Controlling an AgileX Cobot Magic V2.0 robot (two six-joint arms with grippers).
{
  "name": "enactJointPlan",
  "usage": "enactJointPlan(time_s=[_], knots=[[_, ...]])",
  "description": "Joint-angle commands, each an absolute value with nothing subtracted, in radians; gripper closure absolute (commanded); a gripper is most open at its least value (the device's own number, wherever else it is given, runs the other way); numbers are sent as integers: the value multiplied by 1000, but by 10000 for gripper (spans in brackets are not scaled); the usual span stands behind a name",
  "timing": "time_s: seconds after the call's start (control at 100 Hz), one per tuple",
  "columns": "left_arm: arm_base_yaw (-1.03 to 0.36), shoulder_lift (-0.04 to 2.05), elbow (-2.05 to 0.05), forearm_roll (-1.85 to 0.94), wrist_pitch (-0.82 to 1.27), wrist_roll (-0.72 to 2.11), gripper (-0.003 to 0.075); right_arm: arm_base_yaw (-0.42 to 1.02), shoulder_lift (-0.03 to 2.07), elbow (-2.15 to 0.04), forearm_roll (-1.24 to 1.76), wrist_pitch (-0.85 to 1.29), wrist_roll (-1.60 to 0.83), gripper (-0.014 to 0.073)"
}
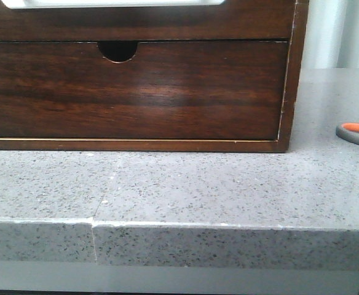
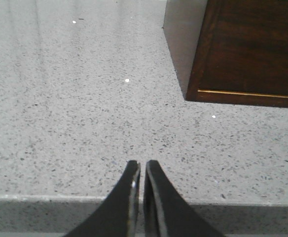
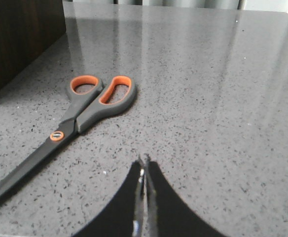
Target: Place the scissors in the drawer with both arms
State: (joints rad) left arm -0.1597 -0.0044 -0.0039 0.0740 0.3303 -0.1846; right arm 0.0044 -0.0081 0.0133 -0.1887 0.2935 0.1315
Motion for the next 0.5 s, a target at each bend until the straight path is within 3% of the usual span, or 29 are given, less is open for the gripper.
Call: enactJointPlan(time_s=[0.0,0.27,0.42,0.49], knots=[[-161,-38,15,101,254,-185,740,-3,-36,44,-193,171,135,631],[-161,-38,15,-480,-63,-185,740,-3,-36,44,179,-85,135,632],[-161,-38,13,-811,-88,-185,740,-3,-36,26,395,-79,135,632],[-161,-34,-20,-832,-14,-185,740,-3,-36,-17,428,-32,135,632]])
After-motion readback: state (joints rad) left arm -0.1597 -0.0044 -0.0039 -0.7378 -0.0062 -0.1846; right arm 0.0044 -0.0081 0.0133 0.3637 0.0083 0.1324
